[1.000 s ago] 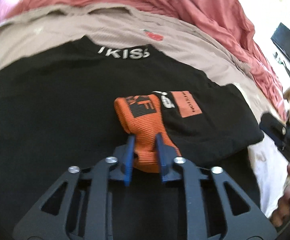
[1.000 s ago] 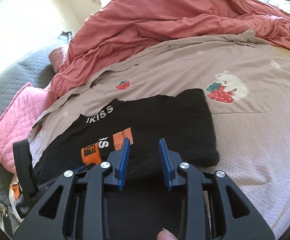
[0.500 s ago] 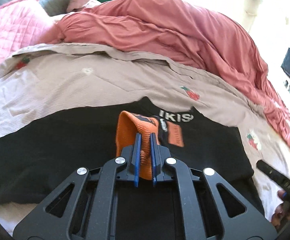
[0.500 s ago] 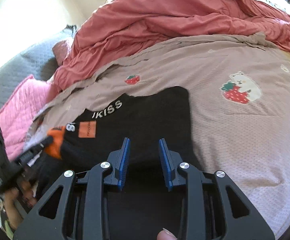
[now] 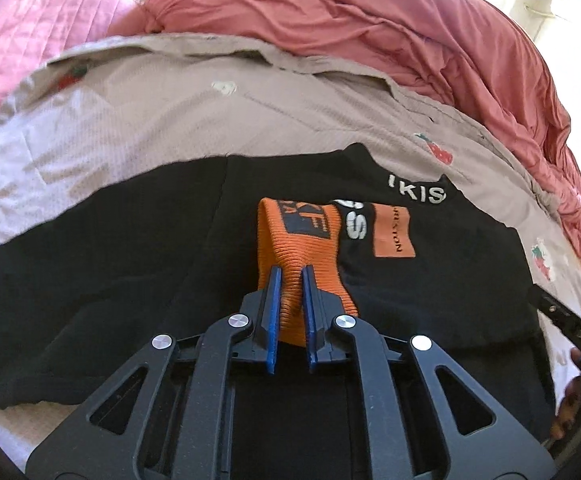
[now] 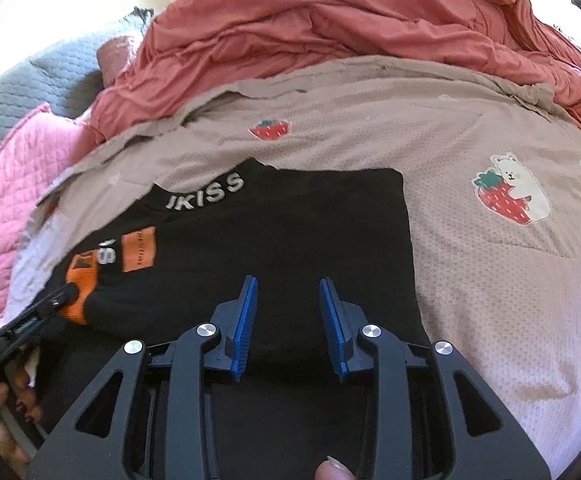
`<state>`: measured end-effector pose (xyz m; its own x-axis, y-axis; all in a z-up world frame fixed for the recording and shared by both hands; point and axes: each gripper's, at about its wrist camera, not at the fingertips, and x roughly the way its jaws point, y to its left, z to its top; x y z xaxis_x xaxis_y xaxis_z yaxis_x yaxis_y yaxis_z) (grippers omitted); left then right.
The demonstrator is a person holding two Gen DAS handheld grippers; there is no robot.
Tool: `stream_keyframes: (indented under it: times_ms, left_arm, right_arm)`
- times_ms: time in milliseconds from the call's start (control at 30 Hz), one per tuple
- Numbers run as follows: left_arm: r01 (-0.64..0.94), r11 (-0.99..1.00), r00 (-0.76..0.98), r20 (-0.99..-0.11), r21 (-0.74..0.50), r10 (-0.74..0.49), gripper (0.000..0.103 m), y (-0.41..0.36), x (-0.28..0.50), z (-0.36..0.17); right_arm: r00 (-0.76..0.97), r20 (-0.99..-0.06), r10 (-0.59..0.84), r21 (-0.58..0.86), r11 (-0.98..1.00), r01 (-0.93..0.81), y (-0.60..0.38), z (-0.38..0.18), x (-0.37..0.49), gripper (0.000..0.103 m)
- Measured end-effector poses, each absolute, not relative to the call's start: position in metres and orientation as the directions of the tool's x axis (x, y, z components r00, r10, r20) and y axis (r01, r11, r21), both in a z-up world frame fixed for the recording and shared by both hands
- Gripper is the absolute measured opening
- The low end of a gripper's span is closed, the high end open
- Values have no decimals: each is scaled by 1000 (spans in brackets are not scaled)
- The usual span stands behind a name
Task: Fold small clothes
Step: 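Lay the cuff flat on the shirt body and open the left tool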
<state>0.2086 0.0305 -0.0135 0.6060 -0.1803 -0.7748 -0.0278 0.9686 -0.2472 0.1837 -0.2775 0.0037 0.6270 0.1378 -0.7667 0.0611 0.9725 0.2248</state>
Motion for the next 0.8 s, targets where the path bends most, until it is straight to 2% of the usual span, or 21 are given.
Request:
stream_keyframes:
  times_ms: [100, 233, 300, 400, 500, 600, 800]
  left_arm:
    - [-69, 972, 601, -787, -226, -140, 5, 40, 209, -15]
    - [-108, 949, 645, -748, -295, -159, 5, 60, 204, -3]
    - [-84, 956, 680, -718, -282, -152, 5, 55, 199, 8]
    - [29, 964, 701, -683, -264, -208, 5, 26, 192, 21]
    - [102, 972, 668, -710, -213, -226, 5, -3, 190, 12]
    - [105, 982, 590, -785, -157, -189, 6, -16, 197, -14]
    - [52, 946, 549, -782, -320, -295, 9, 9, 205, -27]
  right_arm:
    - [581, -806, 114, 213, 971, 105, -282, -11, 191, 36]
    - [556, -822, 126, 238, 962, 134, -291, -22, 190, 36]
    - [578, -806, 127, 238, 964, 121, -290, -16, 185, 38]
    - [626, -769, 130, 232, 969, 84, -286, -3, 178, 42]
    - [636, -760, 135, 210, 977, 44, -278, 2, 177, 43]
    - [614, -777, 135, 199, 979, 36, -274, -4, 180, 43]
    - [531, -837, 132, 201, 977, 73, -277, -28, 189, 43]
